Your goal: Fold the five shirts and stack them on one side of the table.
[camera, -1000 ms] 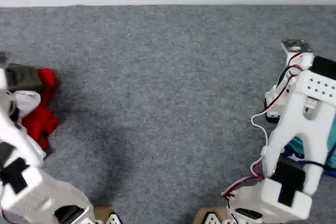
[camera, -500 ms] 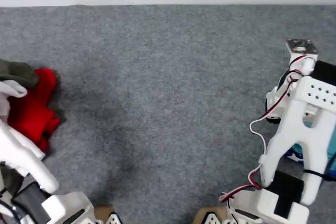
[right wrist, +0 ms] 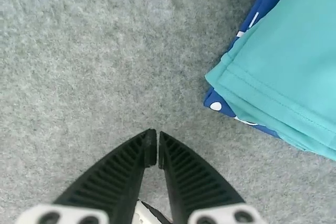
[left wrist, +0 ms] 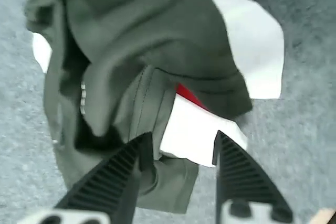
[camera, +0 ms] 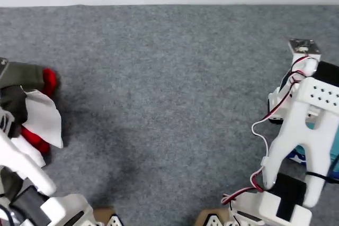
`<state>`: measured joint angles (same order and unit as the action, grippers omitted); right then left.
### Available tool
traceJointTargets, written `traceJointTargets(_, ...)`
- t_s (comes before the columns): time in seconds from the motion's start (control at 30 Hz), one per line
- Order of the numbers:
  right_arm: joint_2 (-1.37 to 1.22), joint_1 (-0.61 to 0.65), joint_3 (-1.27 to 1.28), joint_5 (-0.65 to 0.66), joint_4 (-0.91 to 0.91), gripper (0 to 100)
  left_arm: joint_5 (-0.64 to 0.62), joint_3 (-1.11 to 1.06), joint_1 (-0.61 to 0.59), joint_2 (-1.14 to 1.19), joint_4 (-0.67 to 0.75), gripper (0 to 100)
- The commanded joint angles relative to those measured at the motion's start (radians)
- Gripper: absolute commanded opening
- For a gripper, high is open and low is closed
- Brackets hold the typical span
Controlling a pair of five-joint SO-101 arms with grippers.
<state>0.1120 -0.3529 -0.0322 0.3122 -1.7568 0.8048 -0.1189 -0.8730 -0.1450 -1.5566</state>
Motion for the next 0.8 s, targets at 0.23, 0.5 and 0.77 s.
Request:
traceJointTargets(0.23,0.053,0.012,-0.005,-0.012,-0.042,0.9,0.066,-0.242,-0.029,-0.029,0.23,19)
traceJointTargets(0.5,0.053,0.012,-0.005,-0.012,-0.042,0.9,0.124,-0.409,-0.028,-0.028,0.302,19)
traceJointTargets(0.77,0.053,0.012,-0.005,-0.012,-0.042,0.9,0.124,-0.447,-0.029,0.115,0.477,12)
